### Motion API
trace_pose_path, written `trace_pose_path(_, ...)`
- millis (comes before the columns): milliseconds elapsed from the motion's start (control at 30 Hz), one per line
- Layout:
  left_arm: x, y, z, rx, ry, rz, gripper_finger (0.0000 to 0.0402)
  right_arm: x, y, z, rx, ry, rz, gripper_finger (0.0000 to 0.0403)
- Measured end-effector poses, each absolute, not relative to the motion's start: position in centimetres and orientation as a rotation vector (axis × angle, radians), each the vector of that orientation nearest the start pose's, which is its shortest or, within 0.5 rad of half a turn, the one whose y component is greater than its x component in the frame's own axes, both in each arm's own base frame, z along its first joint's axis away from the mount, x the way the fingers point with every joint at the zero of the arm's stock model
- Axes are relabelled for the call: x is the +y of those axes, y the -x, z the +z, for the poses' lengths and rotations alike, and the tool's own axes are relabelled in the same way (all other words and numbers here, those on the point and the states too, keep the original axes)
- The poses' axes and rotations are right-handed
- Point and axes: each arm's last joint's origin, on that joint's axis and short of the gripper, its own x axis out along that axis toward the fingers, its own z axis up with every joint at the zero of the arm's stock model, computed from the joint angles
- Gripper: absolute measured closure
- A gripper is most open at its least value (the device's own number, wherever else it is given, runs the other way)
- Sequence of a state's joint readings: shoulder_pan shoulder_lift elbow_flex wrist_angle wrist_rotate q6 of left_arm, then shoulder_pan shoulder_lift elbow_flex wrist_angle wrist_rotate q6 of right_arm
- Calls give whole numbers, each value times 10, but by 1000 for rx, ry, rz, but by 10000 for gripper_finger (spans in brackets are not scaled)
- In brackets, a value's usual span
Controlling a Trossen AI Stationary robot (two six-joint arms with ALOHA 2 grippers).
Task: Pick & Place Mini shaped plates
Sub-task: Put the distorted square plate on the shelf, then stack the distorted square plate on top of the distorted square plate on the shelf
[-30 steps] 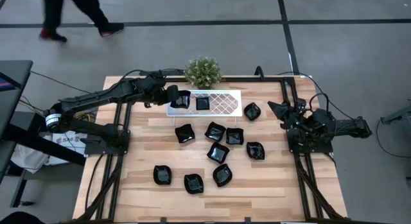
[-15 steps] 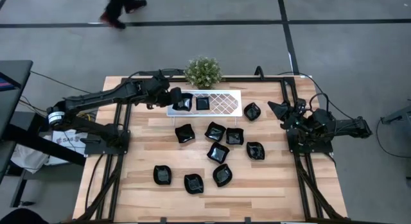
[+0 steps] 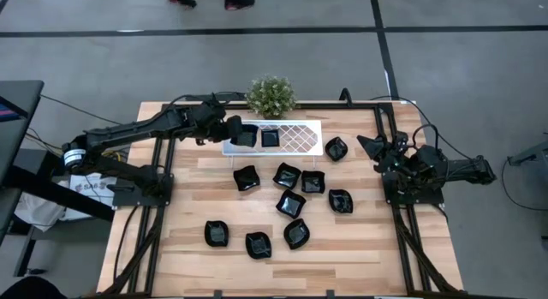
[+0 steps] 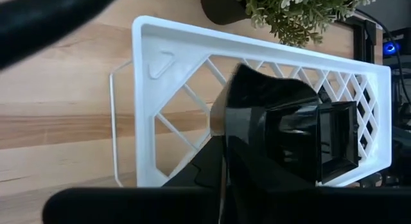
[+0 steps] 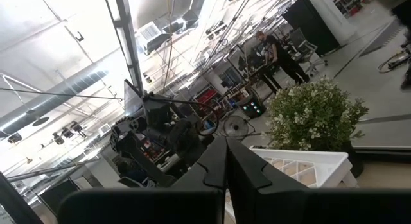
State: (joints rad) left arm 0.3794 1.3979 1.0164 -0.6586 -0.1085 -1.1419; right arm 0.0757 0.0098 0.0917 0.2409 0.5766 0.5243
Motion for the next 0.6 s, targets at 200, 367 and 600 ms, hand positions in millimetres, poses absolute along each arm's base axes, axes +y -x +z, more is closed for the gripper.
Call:
trace_pose_path(200,104,-253,245,668,1150,995,347,-9,-84,215,-434,-614,-405,403)
trace_pose_path(367,106,-249,251,643,1150,990,326,-9,-84,215,-434,-614,-405,403)
trace_pose_path(600,112,-225,279,515,1147,969,320,-9,-84,215,-433,-614,-405,403)
